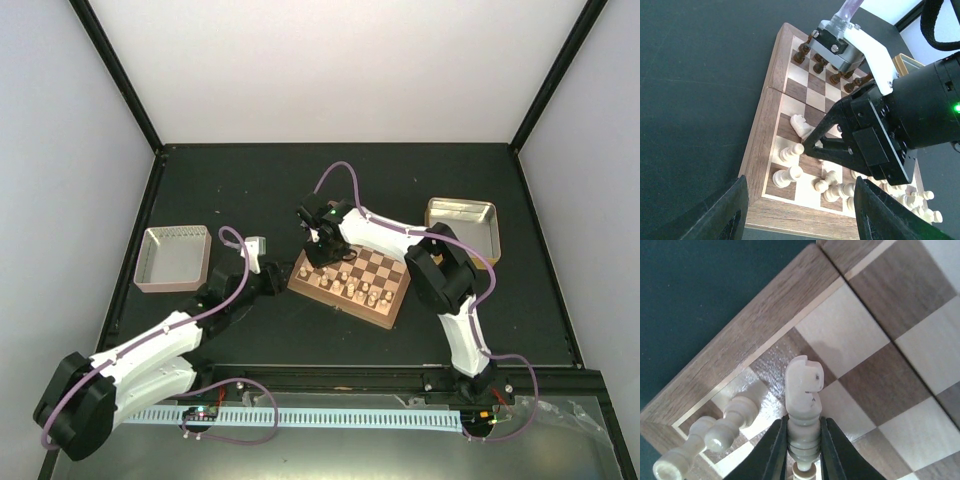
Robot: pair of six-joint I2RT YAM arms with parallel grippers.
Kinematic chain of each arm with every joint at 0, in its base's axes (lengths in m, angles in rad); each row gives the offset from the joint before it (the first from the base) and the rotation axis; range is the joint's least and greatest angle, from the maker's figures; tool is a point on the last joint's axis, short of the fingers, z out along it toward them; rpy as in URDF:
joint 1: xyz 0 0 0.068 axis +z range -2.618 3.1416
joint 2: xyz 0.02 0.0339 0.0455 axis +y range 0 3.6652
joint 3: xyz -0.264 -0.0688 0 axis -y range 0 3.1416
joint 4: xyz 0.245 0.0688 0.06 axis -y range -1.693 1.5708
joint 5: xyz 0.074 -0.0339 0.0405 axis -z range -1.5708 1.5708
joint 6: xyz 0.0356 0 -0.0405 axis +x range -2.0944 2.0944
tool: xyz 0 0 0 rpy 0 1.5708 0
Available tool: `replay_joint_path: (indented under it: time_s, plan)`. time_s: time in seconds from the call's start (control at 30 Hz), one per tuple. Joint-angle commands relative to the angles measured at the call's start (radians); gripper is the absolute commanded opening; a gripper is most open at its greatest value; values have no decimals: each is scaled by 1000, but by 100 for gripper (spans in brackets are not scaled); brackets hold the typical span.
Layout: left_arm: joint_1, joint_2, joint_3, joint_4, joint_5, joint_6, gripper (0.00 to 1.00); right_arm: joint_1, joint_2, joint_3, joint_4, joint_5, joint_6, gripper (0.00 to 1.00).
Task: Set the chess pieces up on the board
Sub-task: Pick up the chess piece from the chessboard.
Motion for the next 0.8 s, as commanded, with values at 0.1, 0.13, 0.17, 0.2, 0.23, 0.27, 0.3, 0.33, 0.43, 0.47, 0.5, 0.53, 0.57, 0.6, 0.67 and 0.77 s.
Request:
replay_joint_path:
  time_s: [0.1,0.13,0.17,0.2,0.23,0.27,0.3,0.33,0.43,0.47,0.5,0.53,0.57,0.6,0.67,0.77]
  plan:
    - [11,-30,2,-23,-12,-10,60,-6,-9,-19,91,76,7,11]
    - [12,-34,3,-23,-11,-14,60,-9,-29,-37,122,76,-3,10]
    - [14,-39,4,-23,-10,-19,60,-16,-52,-60,156,74,-13,9]
    - [16,-46,5,-20,-8,-26,61,-25,-82,-88,199,66,-27,8]
    - [19,-52,6,-15,-7,-37,61,-34,-114,-114,242,45,-47,8]
    - [22,-63,6,-4,-4,-48,62,-45,-146,-147,287,17,-65,7]
    - [28,-71,7,1,5,-59,62,-56,-180,-178,338,-10,-87,7]
    - [35,-79,14,4,24,-71,63,-71,-211,-208,383,-46,-112,7]
    - [61,-86,63,-1,103,-90,66,-122,-309,-310,519,-213,-183,7]
    - [68,-84,84,-8,136,-94,68,-134,-334,-336,555,-265,-211,7]
    - [73,-79,105,-12,168,-96,68,-142,-361,-360,585,-312,-244,6]
    - [82,-71,127,-15,209,-98,69,-147,-386,-381,611,-350,-291,6]
    - [88,-63,145,-15,247,-101,69,-148,-409,-400,638,-368,-327,6]
    - [92,-51,165,-15,287,-105,69,-149,-429,-415,653,-384,-360,6]
    - [104,-20,208,-18,364,-119,70,-149,-461,-438,666,-404,-417,5]
    - [123,39,271,-2,500,-152,72,-149,-503,-456,672,-436,-497,5]
